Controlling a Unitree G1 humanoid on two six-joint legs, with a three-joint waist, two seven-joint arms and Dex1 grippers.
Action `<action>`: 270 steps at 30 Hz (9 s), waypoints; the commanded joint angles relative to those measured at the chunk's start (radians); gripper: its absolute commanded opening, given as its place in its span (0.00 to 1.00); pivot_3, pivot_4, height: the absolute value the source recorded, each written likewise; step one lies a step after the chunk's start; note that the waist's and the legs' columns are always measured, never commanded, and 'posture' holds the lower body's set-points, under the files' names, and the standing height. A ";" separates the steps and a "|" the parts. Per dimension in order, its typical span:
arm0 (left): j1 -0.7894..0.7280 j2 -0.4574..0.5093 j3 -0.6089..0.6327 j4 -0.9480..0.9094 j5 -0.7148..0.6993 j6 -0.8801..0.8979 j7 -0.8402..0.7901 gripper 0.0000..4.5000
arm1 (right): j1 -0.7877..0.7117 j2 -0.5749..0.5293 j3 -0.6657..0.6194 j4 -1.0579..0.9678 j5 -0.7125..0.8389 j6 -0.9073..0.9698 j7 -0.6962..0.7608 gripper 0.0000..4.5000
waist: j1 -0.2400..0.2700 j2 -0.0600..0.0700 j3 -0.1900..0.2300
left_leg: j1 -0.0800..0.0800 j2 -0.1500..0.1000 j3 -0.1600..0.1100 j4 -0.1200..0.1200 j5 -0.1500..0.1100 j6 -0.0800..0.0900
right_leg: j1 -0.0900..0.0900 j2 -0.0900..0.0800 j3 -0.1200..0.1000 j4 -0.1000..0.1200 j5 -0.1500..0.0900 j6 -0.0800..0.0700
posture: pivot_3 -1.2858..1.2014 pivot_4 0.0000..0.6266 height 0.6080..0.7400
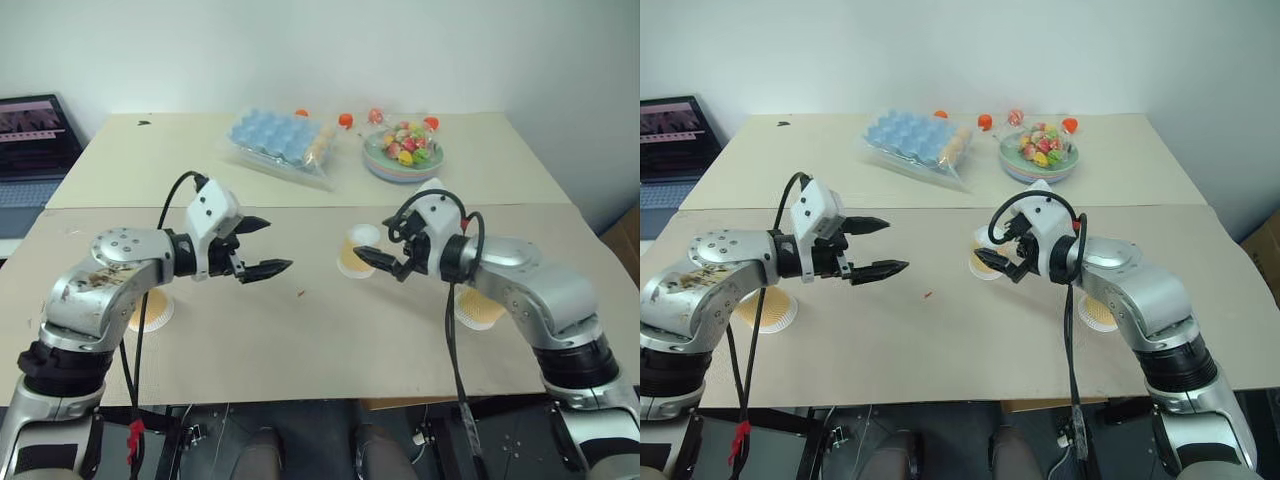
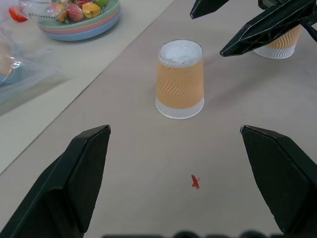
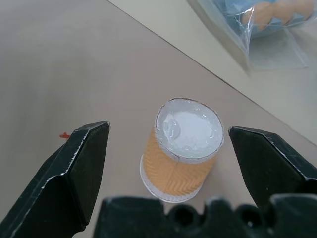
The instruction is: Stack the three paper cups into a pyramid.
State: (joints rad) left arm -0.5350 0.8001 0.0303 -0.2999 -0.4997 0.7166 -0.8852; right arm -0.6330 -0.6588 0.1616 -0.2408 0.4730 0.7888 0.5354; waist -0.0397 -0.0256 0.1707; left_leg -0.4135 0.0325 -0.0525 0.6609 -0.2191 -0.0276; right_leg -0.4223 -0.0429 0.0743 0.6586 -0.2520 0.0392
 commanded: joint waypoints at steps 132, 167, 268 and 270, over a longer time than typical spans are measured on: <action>0.006 0.185 0.139 0.202 -0.108 -0.191 -0.374 1.00 | 0.605 -0.207 -0.836 -0.198 0.093 0.078 0.327 0.99 | 0.015 0.000 0.003 | 0.005 0.002 0.000 -0.002 -0.001 0.001 | 0.002 0.002 -0.002 0.003 -0.003 -0.002 | 0.52 0.24 1.00; -0.072 0.186 0.126 0.156 -0.118 -0.092 -0.366 1.00 | 0.621 0.011 -0.615 -0.065 0.039 -0.249 0.157 0.99 | -0.003 0.000 0.003 | 0.007 0.001 0.001 -0.002 -0.001 0.001 | 0.003 0.002 0.001 0.005 -0.003 -0.002 | 0.52 0.24 1.00; -0.025 0.184 0.211 0.059 -0.165 -0.068 -0.212 1.00 | 0.220 -0.173 -0.065 -0.190 0.077 0.031 0.321 0.99 | 0.000 -0.001 0.003 | 0.005 0.002 0.000 -0.001 -0.001 0.001 | 0.001 0.002 -0.001 0.005 -0.003 -0.002 | 0.52 0.24 1.00; -0.032 0.180 0.203 0.063 -0.162 -0.071 -0.209 1.00 | 0.212 -0.140 -0.024 -0.171 0.036 -0.003 0.308 0.99 | -0.006 -0.001 0.003 | 0.005 0.002 0.000 -0.001 -0.001 0.001 | 0.001 0.002 -0.001 0.005 -0.003 -0.002 | 0.52 0.24 1.00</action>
State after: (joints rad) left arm -0.5446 0.9732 0.2170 -0.2167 -0.6566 0.6553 -1.1015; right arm -0.4061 -0.8151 0.1249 -0.4058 0.5430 0.8386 0.8584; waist -0.0456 -0.0268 0.1740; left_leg -0.4084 0.0342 -0.0525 0.6599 -0.2197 -0.0267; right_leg -0.4218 -0.0409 0.0733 0.6639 -0.2548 0.0372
